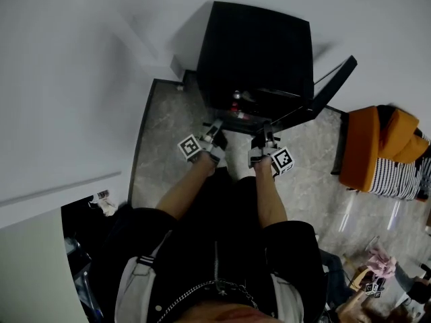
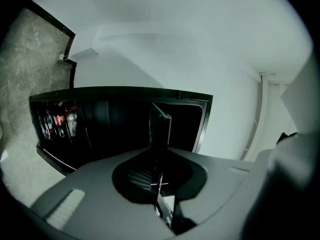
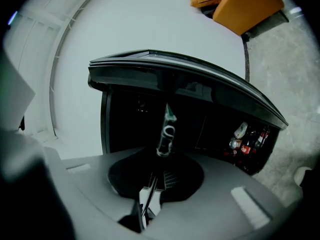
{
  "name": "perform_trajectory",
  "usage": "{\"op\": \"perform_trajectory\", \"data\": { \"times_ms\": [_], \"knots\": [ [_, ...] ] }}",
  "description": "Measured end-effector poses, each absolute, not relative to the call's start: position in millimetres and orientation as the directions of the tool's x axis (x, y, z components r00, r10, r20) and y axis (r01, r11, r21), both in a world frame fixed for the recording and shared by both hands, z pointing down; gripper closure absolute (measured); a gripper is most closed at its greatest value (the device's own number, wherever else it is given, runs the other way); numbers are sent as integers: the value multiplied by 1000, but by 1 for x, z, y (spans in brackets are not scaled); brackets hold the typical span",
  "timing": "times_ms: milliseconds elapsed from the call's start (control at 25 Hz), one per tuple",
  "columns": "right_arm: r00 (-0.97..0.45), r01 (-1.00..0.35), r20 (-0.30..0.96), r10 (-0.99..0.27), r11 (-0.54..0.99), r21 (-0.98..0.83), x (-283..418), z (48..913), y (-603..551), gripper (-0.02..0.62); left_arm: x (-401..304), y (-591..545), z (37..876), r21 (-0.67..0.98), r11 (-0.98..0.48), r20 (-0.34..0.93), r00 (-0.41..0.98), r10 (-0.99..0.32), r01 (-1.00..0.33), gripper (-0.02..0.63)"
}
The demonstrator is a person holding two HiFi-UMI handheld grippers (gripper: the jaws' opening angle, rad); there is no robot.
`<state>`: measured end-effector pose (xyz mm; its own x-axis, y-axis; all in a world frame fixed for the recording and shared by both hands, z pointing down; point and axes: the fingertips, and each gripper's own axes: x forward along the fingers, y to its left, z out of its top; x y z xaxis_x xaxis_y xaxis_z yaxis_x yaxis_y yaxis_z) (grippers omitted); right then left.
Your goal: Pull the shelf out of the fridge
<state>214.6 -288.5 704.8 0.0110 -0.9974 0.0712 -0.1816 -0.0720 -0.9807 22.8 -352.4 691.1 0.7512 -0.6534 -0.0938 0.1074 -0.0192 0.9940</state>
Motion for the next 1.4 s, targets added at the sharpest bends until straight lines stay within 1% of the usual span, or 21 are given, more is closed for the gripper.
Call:
{"op": "perform_trajectory", "data": {
  "times_ms": [360, 480, 720, 840, 1000, 1280, 1400],
  "knots": [
    [-12, -165, 68, -998, -65, -984, 203, 706, -250, 563, 8, -309, 689, 996, -35, -81, 726, -683, 78, 578],
    [-26, -156, 47, -999, -42, -987, 200, 700, -237, 563, 4, -293, 683, 996, -53, -87, 715, -693, 71, 577],
    [-67, -168, -4, -998, 15, -986, 194, 685, -218, 566, -3, -264, 671, 993, -68, -116, 686, -718, 97, 578],
    [-84, -170, -8, -996, 22, -985, 198, 683, -208, 566, 0, -251, 670, 993, -73, -120, 674, -729, 97, 578],
    [-86, -183, -27, -996, 42, -982, 183, 665, -164, 565, -16, -208, 651, 988, -107, -153, 668, -728, 110, 577],
    [-65, -172, -100, -993, 110, -979, 150, 629, -53, 568, -49, -99, 619, 979, -164, -205, 670, -713, 125, 577],
    [-64, -165, -100, -993, 109, -980, 159, 630, -37, 566, -41, -83, 617, 979, -161, -202, 675, -709, 124, 575]
  ]
}}
